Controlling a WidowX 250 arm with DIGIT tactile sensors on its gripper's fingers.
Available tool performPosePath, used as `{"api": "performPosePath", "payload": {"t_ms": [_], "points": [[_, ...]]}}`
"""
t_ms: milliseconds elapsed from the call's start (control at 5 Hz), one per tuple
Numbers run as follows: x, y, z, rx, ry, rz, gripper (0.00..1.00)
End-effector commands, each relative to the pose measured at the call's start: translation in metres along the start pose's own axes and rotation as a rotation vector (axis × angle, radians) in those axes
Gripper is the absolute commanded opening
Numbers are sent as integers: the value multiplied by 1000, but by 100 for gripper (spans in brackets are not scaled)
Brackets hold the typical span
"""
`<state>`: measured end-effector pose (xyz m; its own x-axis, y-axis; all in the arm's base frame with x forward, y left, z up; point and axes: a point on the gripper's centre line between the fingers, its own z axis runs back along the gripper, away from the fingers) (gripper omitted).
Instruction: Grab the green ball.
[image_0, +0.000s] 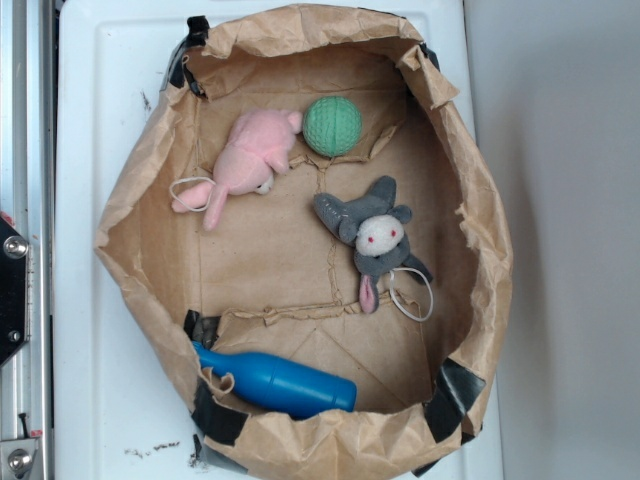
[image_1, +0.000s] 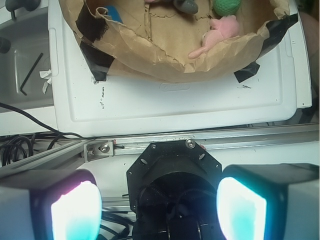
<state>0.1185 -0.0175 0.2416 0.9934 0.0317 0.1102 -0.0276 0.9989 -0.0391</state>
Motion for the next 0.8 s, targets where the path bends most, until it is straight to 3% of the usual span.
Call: {"api": "performPosePath", "payload": {"t_ms": [0, 200, 400, 600], "points": [[0, 0, 0, 0, 0, 0, 100], [52, 22, 6, -40, -61, 8, 100], [92, 46, 10, -39, -154, -13, 100], [120, 58, -1, -44, -264, -123, 100]]}}
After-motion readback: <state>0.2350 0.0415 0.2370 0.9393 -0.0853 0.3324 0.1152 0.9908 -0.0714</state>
